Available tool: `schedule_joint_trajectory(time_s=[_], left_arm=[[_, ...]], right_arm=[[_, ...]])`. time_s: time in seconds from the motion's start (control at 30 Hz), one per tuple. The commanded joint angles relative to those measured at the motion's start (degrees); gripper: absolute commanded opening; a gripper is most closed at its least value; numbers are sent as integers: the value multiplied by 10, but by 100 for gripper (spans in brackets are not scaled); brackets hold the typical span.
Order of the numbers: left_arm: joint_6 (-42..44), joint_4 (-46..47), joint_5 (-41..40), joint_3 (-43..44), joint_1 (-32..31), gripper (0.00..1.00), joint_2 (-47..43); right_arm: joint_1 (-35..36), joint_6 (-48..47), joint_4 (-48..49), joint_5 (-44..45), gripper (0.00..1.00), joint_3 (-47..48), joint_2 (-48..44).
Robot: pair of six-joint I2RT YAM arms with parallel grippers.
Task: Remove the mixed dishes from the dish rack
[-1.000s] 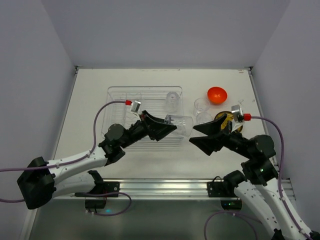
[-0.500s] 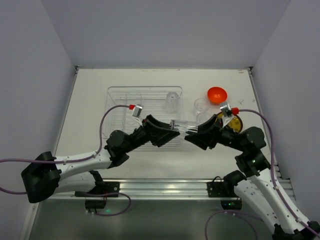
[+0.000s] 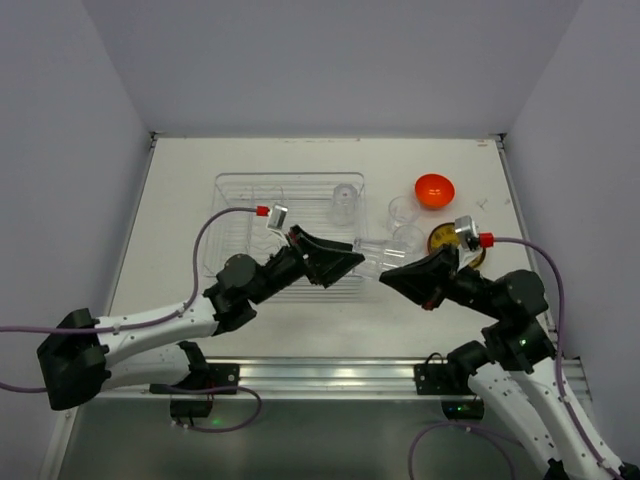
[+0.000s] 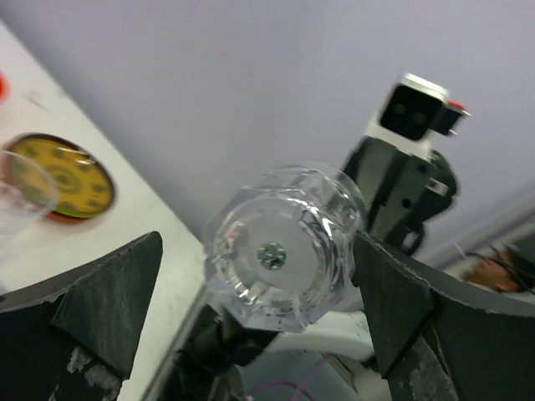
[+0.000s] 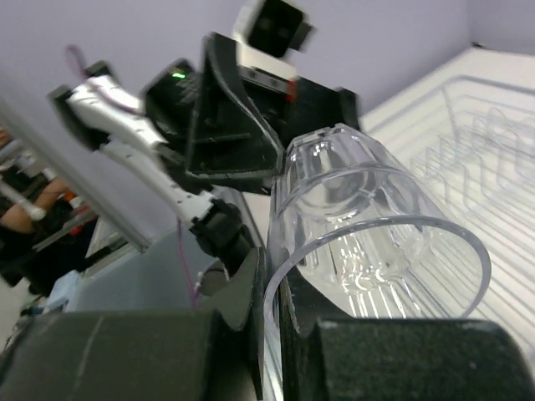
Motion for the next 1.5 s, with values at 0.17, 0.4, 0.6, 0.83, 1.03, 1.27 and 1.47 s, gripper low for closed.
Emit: schedule_joint_trajectory(time_s=[0.17, 0.4, 0.6, 0.83, 1.03, 1.27, 1.47], left_arm=[[56, -637, -417, 127, 4, 100, -171], [67, -954, -504, 242, 3, 100, -188], [97, -1093, -529, 264, 4, 100, -196], [127, -1050, -539, 216, 4, 100, -214], [139, -1025, -552, 188, 4, 100, -202], [153, -1003, -540, 171, 4, 100, -230], [153, -998, -537, 164, 4, 100, -250]], right_arm=[[0, -170, -409, 298, 0, 225, 79], [0, -165, -644, 501, 0, 335, 301], [15, -159, -619, 506, 0, 328, 419], [25, -150, -590, 558, 0, 294, 528], [25, -149, -544, 540, 0, 270, 570], [26, -146, -492, 492, 0, 240, 588], [27, -149, -480, 494, 0, 240, 622]])
